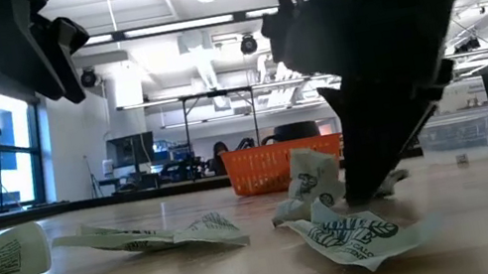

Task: Pick and place items into bin
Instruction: Put the green truvia packet into the orange bin, then put the white stevia packet into the orange bin

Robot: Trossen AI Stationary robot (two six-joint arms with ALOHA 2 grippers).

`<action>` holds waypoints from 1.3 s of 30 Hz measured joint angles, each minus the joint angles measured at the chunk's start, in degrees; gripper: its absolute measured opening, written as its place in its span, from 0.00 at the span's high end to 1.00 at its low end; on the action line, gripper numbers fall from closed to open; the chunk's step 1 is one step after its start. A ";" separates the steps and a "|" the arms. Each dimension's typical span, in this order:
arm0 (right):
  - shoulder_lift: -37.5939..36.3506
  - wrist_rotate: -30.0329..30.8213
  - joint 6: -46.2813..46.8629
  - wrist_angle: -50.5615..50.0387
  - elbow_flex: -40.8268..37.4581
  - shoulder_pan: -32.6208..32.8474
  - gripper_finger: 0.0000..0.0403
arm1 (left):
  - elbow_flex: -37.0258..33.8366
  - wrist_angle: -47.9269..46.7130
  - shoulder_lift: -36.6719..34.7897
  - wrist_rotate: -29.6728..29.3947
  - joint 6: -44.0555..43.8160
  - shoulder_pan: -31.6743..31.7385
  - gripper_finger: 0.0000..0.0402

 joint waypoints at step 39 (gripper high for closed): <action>-25.71 -9.73 -59.58 -8.97 -1.04 -28.20 0.28 | -1.75 44.10 23.41 9.44 8.77 8.41 0.39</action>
